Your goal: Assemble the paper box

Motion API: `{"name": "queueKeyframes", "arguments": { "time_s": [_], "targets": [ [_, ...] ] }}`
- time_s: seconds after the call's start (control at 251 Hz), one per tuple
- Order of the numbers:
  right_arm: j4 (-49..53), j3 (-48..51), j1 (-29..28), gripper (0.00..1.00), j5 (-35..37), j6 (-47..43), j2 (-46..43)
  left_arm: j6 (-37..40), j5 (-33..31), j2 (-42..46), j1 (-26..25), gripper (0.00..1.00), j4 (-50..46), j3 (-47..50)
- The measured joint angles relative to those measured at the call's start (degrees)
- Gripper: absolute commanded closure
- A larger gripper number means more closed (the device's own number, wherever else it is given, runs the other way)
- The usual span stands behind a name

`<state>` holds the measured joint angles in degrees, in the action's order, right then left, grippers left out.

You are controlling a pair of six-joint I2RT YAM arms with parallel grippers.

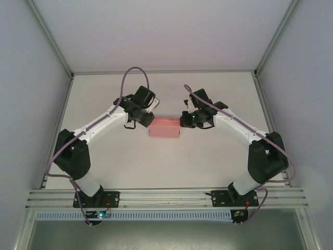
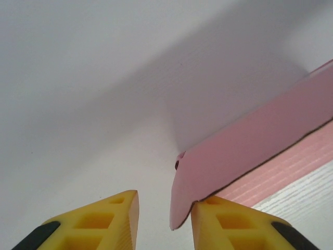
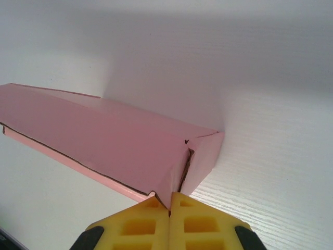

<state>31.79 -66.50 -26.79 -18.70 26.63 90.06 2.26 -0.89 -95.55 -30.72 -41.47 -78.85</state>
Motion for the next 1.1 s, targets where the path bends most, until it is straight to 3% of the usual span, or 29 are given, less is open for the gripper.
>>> {"name": "queueKeyframes", "arguments": {
  "time_s": [0.14,0.283,0.519,1.101],
  "targets": [
    [0.00,0.00,0.00,1.00,0.00,-0.02,0.00,-0.33,0.85,-0.87,0.09,0.68,0.00,0.00],
    [-0.02,0.00,0.00,1.00,-0.09,-0.31,0.00,-1.33,1.51,-0.96,0.09,1.00,0.02,-0.02],
    [0.15,-0.07,-0.90,1.00,1.88,-2.01,-0.11,-2.89,1.92,-1.97,0.11,1.00,-0.44,-1.86],
    [-4.76,5.66,-10.67,1.00,23.39,-4.55,-4.35,-18.25,13.42,-11.13,3.67,1.00,-15.80,-15.98]
  ]
}}
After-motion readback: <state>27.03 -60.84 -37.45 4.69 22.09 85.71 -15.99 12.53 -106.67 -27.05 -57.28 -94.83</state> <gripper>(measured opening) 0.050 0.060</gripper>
